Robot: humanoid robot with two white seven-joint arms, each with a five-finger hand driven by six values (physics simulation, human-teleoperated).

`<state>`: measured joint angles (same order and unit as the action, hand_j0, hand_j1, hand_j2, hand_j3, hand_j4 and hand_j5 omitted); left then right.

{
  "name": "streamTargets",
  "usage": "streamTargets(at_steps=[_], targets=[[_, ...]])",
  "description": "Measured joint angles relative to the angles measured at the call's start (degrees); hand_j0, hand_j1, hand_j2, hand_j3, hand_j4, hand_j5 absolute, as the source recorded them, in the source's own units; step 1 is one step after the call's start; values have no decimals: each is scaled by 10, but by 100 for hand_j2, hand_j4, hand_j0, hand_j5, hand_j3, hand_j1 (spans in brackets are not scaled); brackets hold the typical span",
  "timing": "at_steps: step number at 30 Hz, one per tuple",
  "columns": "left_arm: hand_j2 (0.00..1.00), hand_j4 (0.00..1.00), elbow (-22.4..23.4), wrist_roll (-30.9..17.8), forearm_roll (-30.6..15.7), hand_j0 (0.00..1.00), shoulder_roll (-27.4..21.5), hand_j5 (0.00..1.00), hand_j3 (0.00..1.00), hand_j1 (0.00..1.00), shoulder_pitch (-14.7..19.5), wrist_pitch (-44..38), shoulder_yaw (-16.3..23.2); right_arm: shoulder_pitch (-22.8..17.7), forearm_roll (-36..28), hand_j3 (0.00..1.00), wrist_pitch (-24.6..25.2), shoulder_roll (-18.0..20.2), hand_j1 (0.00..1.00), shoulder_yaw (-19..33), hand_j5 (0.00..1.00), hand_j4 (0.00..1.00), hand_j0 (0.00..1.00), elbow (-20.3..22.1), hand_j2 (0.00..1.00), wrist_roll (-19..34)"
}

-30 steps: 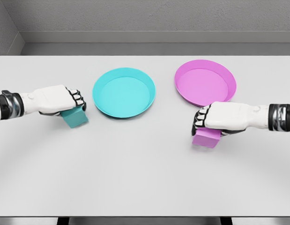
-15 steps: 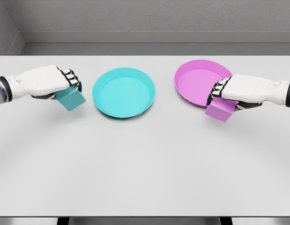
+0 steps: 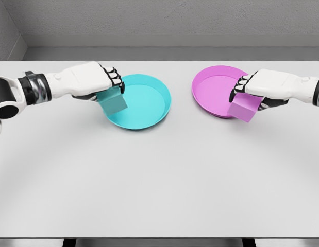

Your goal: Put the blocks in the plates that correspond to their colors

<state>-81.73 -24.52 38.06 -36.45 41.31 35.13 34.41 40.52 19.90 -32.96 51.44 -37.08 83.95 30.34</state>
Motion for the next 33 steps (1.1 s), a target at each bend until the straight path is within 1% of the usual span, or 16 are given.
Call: streamTargets(at_steps=[3,6,10,13,14,15,16,19,20,21,22,24,28,33], targets=[[37,37,16,0,12,37,23,37,37,37,4,0,10,14,0,55,0,-10,55,-1,55,55,55,-15,55,0],[38,38,29,0,18,38,41,38,38,38,16,0,26,23,0,54,0,-23,54,-3,54,54,54,-37,54,0],[39,39,48,0,20,39,58,39,39,39,20,0,35,36,0,54,0,-37,54,-4,54,54,54,-65,54,0],[41,41,67,0,19,41,67,41,41,41,33,0,41,46,0,54,0,-48,54,-5,54,54,54,-88,54,0],[44,44,72,0,18,44,69,44,44,44,34,0,43,51,0,54,0,-53,54,-5,54,54,54,-96,54,0],[51,51,76,0,17,51,71,51,51,51,35,0,45,53,0,54,2,-57,54,-5,54,54,54,-104,54,0],[55,55,80,0,16,55,71,55,55,55,36,0,46,53,0,54,7,-61,54,-5,54,54,54,-109,54,0],[70,70,87,0,15,70,74,70,70,70,40,0,49,57,3,54,24,-73,54,-6,54,54,54,-118,54,0],[77,77,89,0,15,77,75,77,77,77,40,0,49,57,3,54,30,-76,54,-7,54,54,54,-119,54,0],[90,90,90,0,15,90,76,90,90,90,40,0,49,58,4,54,37,-79,54,-7,54,54,54,-121,54,0],[95,95,91,0,15,95,77,95,95,95,40,0,50,57,4,54,45,-80,54,-7,54,54,54,-122,54,0],[100,100,92,0,16,100,78,100,100,100,40,0,50,62,4,54,63,-85,54,-8,54,54,54,-123,54,0],[100,100,93,0,15,100,81,100,100,100,40,0,50,82,5,54,105,-100,54,-19,54,54,54,-127,54,0],[100,100,92,0,10,100,79,100,100,100,40,0,48,98,9,54,141,-123,54,-35,54,54,54,-142,54,0]])
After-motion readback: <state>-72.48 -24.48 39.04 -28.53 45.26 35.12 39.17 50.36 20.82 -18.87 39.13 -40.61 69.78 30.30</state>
